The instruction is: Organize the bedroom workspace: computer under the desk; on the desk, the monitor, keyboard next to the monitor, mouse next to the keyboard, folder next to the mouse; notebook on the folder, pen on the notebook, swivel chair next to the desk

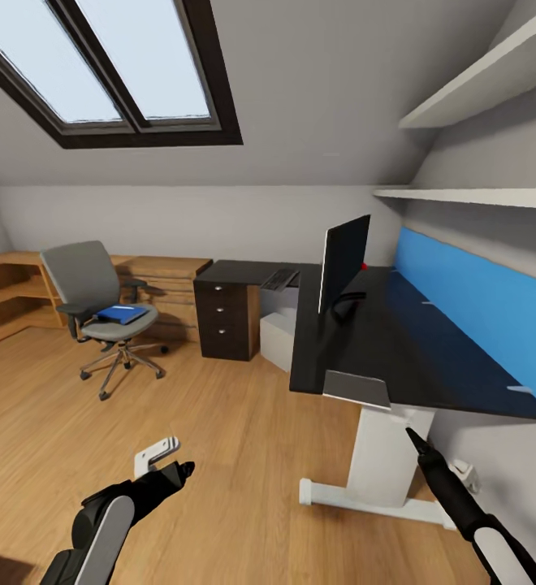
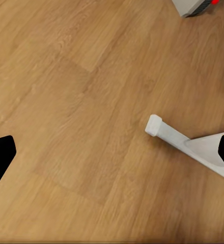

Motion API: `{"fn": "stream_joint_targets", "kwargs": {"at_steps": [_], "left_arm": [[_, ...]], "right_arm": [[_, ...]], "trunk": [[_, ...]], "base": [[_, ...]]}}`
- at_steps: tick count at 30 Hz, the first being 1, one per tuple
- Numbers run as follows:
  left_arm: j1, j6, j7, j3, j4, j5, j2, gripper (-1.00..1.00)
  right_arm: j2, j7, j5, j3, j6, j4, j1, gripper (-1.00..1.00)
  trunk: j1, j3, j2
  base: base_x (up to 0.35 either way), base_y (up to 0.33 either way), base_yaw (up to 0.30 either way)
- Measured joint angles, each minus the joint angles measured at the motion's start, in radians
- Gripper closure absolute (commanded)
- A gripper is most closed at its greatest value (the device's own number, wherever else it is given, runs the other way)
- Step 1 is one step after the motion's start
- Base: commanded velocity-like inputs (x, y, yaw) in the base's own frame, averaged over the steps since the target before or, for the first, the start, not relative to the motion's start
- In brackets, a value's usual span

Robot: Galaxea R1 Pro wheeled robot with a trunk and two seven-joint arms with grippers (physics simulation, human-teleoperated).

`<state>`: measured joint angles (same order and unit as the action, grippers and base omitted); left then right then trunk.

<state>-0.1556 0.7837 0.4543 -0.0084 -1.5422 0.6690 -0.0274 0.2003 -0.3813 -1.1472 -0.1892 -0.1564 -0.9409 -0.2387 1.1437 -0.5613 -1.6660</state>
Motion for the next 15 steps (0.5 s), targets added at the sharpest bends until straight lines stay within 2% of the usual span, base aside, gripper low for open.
{"fn": "stream_joint_targets", "kwargs": {"at_steps": [15], "left_arm": [[0.0, 0.0, 0.001, -0.005, 0.013, 0.0, 0.0, -1.0]], "right_arm": [[0.001, 0.002, -0.002, 0.0, 0.002, 0.043, 0.0, -1.0]], "trunk": [[0.058, -0.047, -0.105]], "base": [[0.0, 0.0, 0.0]]}}
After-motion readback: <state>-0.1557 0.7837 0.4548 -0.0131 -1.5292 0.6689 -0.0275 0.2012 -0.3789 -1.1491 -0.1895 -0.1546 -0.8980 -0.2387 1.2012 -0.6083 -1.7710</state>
